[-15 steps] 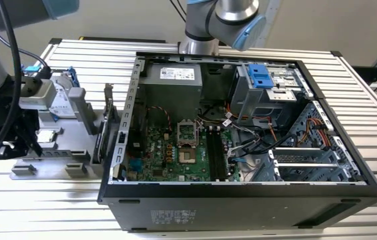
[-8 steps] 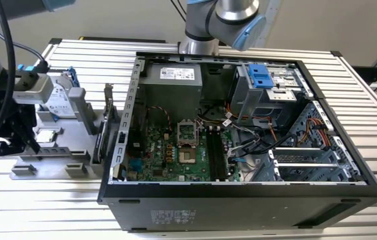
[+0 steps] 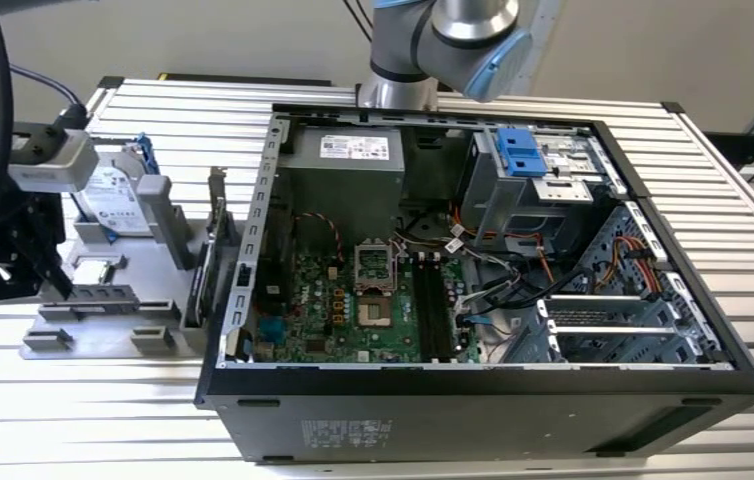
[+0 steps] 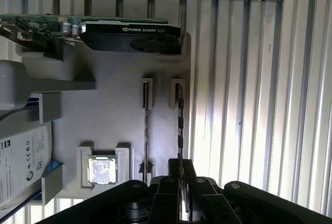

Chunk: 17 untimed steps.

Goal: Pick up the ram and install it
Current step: 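Pick up the ram and move it above insertion slot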

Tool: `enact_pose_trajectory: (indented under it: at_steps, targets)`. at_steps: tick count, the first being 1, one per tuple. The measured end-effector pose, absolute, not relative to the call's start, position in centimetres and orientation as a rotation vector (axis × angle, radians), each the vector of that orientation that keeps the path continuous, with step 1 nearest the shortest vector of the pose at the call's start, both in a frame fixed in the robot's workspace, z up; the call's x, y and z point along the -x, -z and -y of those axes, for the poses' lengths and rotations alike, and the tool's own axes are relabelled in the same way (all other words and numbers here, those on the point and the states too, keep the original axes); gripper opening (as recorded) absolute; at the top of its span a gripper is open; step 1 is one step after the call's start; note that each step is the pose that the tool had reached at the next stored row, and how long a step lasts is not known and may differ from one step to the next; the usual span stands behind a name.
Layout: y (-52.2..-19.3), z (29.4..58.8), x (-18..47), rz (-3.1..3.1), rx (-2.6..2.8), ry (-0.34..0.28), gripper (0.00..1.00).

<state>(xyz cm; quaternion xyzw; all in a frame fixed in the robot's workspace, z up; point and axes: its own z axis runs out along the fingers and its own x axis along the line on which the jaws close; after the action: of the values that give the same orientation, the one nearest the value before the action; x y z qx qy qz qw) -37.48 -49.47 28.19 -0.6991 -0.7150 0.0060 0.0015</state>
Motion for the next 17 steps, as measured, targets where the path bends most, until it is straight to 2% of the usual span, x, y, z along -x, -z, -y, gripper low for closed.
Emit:
enact_pose_trajectory:
  at_steps: [17]
  targets:
    - [-30.4, 49.5, 37.5, 2.244, 2.194, -0.019, 0.00]
